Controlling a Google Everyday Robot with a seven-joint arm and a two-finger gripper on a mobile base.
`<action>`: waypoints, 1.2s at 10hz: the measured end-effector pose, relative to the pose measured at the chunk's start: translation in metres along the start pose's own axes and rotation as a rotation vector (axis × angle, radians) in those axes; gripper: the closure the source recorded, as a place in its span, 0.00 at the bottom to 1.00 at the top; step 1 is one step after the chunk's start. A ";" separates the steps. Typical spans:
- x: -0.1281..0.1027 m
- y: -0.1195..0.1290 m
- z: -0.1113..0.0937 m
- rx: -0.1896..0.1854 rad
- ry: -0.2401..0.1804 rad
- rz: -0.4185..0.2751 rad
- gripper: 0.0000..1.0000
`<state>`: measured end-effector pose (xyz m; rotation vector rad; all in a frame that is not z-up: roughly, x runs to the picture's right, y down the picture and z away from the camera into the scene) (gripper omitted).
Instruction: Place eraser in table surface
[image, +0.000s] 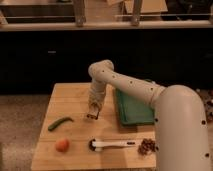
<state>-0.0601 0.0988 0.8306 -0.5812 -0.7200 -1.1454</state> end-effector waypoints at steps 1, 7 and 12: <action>0.001 0.004 0.006 0.003 -0.003 -0.001 0.97; 0.004 0.019 0.036 -0.024 -0.057 0.006 0.97; 0.004 0.021 0.044 -0.030 -0.087 0.001 0.57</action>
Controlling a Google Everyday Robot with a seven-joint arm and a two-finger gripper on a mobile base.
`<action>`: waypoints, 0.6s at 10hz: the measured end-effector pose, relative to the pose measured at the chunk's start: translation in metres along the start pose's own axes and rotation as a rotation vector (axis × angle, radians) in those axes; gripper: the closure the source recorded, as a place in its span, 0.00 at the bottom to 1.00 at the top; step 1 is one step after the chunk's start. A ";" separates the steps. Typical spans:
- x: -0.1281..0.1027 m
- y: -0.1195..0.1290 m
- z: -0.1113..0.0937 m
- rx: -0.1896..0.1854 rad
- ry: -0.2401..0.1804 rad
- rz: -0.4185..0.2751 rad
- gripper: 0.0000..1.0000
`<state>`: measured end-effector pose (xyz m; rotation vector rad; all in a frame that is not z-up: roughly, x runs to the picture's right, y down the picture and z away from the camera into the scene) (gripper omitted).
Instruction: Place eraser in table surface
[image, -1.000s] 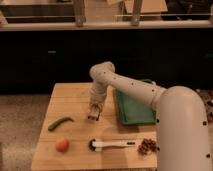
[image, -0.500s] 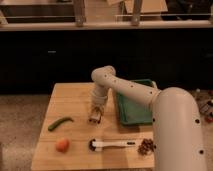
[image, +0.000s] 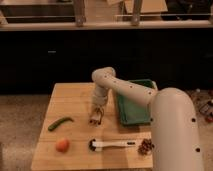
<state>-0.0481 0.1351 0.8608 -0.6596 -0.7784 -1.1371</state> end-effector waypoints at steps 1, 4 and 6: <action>0.000 0.000 -0.001 0.000 -0.002 -0.001 0.45; -0.001 -0.004 -0.005 -0.002 0.003 -0.009 0.21; -0.001 -0.006 -0.009 -0.002 0.011 -0.013 0.20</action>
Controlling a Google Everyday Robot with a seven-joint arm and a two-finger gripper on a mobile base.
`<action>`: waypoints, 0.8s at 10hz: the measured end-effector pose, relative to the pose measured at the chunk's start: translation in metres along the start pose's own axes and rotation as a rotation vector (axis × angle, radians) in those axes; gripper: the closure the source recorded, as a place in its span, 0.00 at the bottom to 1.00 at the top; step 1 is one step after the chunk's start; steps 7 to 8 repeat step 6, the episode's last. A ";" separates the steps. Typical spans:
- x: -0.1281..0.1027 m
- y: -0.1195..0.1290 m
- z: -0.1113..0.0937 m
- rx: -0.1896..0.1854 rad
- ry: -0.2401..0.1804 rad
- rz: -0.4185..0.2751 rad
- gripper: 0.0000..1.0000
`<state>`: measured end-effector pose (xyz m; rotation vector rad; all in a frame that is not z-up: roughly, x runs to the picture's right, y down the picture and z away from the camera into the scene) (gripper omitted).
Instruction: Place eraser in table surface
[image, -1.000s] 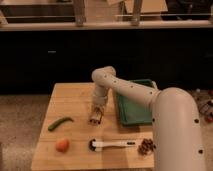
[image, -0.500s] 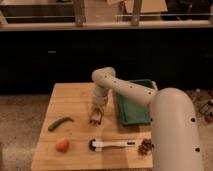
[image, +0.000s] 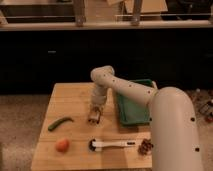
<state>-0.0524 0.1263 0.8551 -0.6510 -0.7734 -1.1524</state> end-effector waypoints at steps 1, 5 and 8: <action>0.000 0.000 -0.003 0.000 0.004 0.000 0.20; 0.002 -0.004 -0.016 0.009 0.025 -0.004 0.20; 0.003 -0.005 -0.023 0.020 0.036 -0.006 0.20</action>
